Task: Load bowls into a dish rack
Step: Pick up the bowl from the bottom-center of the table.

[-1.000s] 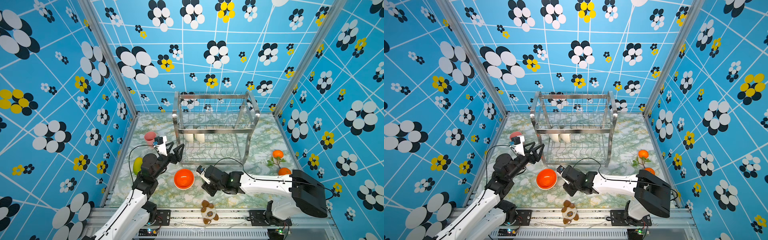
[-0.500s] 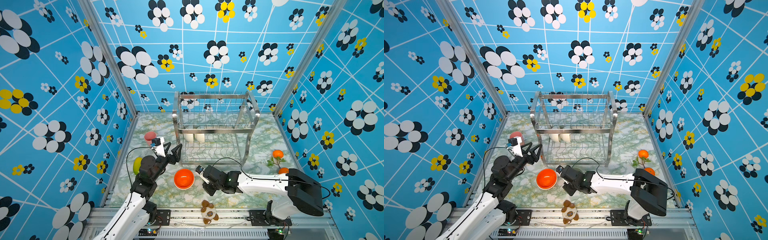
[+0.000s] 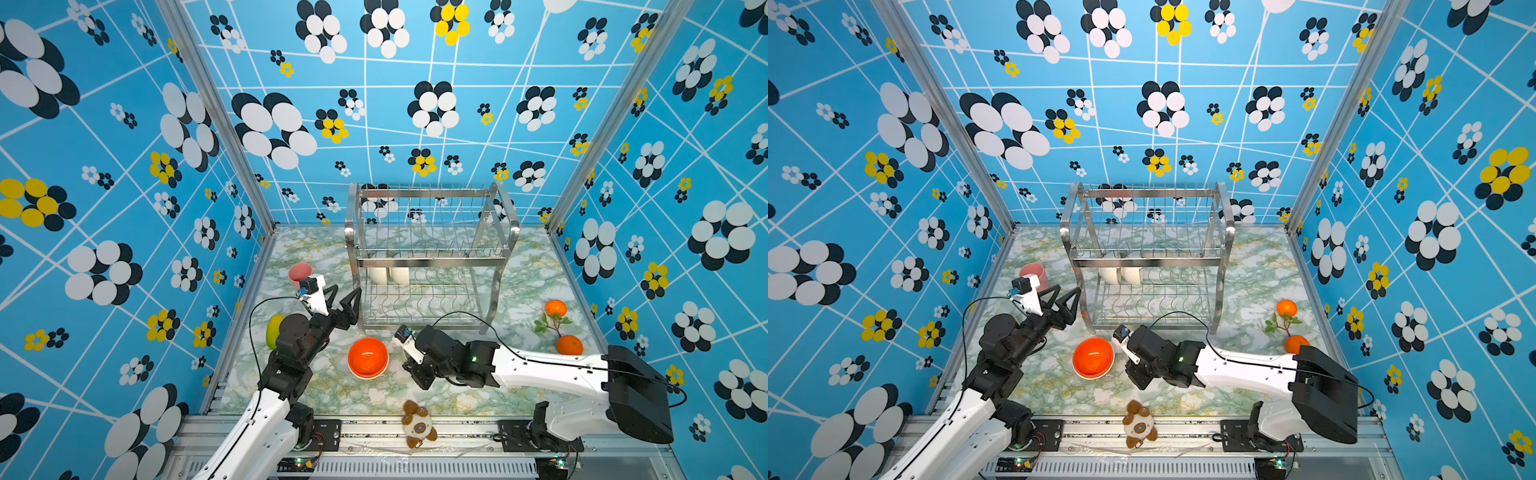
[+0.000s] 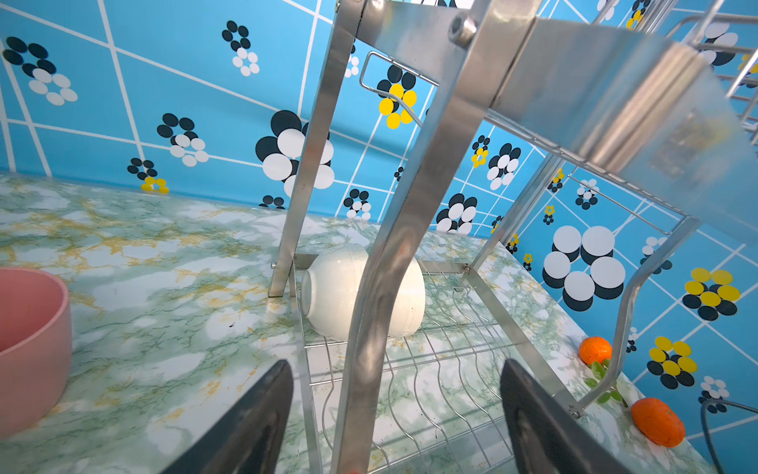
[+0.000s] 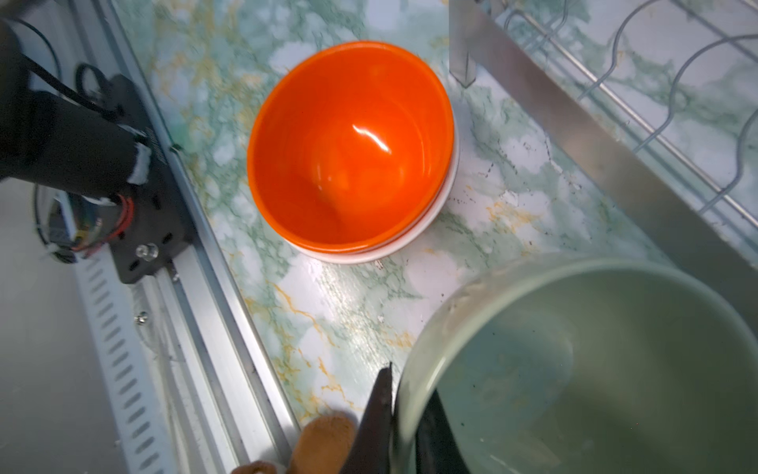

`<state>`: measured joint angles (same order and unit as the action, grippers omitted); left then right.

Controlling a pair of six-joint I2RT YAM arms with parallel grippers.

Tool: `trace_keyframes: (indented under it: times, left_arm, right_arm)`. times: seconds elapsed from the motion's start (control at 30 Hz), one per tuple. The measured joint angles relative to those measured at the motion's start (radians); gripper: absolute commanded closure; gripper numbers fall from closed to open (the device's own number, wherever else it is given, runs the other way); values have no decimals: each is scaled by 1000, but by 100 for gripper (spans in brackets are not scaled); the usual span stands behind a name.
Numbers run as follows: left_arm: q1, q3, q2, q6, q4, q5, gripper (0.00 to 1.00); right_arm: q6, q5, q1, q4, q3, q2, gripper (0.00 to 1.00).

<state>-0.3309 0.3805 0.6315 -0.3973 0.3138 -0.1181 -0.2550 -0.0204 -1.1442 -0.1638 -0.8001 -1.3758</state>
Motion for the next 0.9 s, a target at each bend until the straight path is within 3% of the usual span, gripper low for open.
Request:
trace_keyframes:
  times: [0.47, 0.77, 0.9]
  left_arm:
    - [4, -3, -7, 2, -1, 7, 15]
    - [5, -14, -13, -2, 0, 18, 0]
    - [10, -14, -15, -2, 0, 23, 1]
  right_arm:
    - [-232, -280, 172, 365, 147, 89, 98]
    - [-401, -409, 268, 693, 150, -2, 98]
    - [-482, -443, 298, 858, 150, -93, 97]
